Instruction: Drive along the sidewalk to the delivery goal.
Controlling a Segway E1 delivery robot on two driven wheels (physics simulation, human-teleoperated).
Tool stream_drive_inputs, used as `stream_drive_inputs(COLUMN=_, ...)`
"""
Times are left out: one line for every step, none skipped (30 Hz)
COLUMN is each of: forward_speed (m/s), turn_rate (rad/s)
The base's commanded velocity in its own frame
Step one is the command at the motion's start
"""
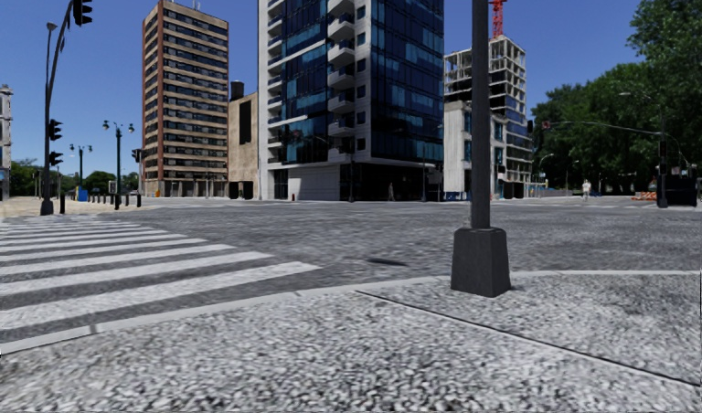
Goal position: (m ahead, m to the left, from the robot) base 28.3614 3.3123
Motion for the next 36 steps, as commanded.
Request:
stream_drive_inputs(forward_speed=1.42, turn_rate=0.56)
stream_drive_inputs(forward_speed=1.41, turn_rate=0.56)
stream_drive_inputs(forward_speed=1.41, turn_rate=0.56)
stream_drive_inputs(forward_speed=1.41, turn_rate=0.56)
stream_drive_inputs(forward_speed=1.41, turn_rate=0.56)
stream_drive_inputs(forward_speed=1.41, turn_rate=0.57)
stream_drive_inputs(forward_speed=1.41, turn_rate=0.58)
stream_drive_inputs(forward_speed=1.41, turn_rate=0.58)
stream_drive_inputs(forward_speed=1.41, turn_rate=0.6)
stream_drive_inputs(forward_speed=1.41, turn_rate=0.6)
stream_drive_inputs(forward_speed=1.41, turn_rate=0.6)
stream_drive_inputs(forward_speed=1.41, turn_rate=0.6)
stream_drive_inputs(forward_speed=1.41, turn_rate=0.6)
stream_drive_inputs(forward_speed=1.41, turn_rate=0.6)
stream_drive_inputs(forward_speed=1.41, turn_rate=0.6)
stream_drive_inputs(forward_speed=1.41, turn_rate=0.6)
stream_drive_inputs(forward_speed=1.41, turn_rate=0.6)
stream_drive_inputs(forward_speed=1.41, turn_rate=0.6)
stream_drive_inputs(forward_speed=1.41, turn_rate=0.6)
stream_drive_inputs(forward_speed=1.41, turn_rate=0.6)
stream_drive_inputs(forward_speed=1.4, turn_rate=0.6)
stream_drive_inputs(forward_speed=1.4, turn_rate=0.6)
stream_drive_inputs(forward_speed=1.4, turn_rate=0.6)
stream_drive_inputs(forward_speed=1.4, turn_rate=0.6)
stream_drive_inputs(forward_speed=1.4, turn_rate=0.6)
stream_drive_inputs(forward_speed=1.4, turn_rate=0.6)
stream_drive_inputs(forward_speed=1.4, turn_rate=0.6)
stream_drive_inputs(forward_speed=1.4, turn_rate=0.6)
stream_drive_inputs(forward_speed=1.4, turn_rate=0.6)
stream_drive_inputs(forward_speed=1.4, turn_rate=0.6)
stream_drive_inputs(forward_speed=1.4, turn_rate=0.6)
stream_drive_inputs(forward_speed=1.4, turn_rate=0.6)
stream_drive_inputs(forward_speed=1.4, turn_rate=0.6)
stream_drive_inputs(forward_speed=1.4, turn_rate=0.6)
stream_drive_inputs(forward_speed=1.4, turn_rate=0.6)
stream_drive_inputs(forward_speed=1.4, turn_rate=0.6)
